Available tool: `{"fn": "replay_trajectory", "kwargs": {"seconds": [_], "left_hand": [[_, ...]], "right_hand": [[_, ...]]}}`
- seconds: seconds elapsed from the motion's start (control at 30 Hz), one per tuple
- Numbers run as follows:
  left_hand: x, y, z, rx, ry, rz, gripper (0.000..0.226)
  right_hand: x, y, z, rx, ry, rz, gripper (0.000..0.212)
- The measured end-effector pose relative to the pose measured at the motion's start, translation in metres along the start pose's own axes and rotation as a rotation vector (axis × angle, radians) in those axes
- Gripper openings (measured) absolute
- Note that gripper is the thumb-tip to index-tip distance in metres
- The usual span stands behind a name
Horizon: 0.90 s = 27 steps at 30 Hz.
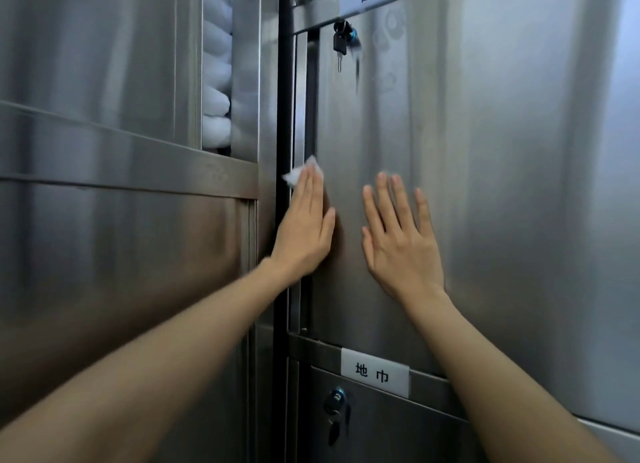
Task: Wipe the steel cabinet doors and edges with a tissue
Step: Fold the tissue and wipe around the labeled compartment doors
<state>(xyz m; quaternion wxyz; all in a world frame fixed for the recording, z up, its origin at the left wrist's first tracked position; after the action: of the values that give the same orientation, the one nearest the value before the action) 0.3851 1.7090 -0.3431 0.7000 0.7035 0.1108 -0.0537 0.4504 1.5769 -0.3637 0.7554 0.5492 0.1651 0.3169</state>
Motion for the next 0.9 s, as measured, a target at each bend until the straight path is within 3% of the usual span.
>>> {"fn": "replay_trajectory", "kwargs": {"seconds": [0.13, 0.33, 0.5, 0.57, 0.77, 0.9], "left_hand": [[0.007, -0.072, 0.003, 0.006, -0.010, -0.104, 0.068], [-0.009, 0.008, -0.001, 0.011, 0.051, -0.063, 0.063], [-0.019, 0.021, -0.009, 0.158, 0.216, 0.056, 0.052], [-0.022, 0.019, -0.012, 0.225, 0.242, 0.146, 0.058], [-0.026, 0.008, -0.009, 0.164, 0.210, 0.255, 0.047], [-0.027, -0.007, -0.005, 0.193, 0.296, 0.282, 0.057]], "right_hand": [[-0.002, 0.000, 0.001, 0.004, 0.001, -0.005, 0.059], [-0.001, 0.000, 0.001, -0.001, 0.003, -0.005, 0.059], [-0.004, 0.001, 0.001, 0.008, -0.002, 0.015, 0.058], [-0.003, 0.001, 0.002, 0.011, -0.005, 0.010, 0.058], [-0.004, 0.000, 0.001, 0.009, -0.009, 0.004, 0.058], [-0.003, 0.000, 0.002, 0.002, -0.012, -0.005, 0.058]]}}
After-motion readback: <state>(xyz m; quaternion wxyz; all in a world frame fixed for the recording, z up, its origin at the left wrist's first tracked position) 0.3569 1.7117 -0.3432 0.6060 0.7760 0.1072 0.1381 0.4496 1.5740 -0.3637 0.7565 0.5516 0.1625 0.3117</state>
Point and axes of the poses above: each hand's wrist, its own y-axis towards the middle knuckle, its own x-axis out of the palm, z = x × y, the point moved 7 cm from there along y, towards the middle knuckle, and after that the axes turned 7 degrees about z, right-handed, at the moved point
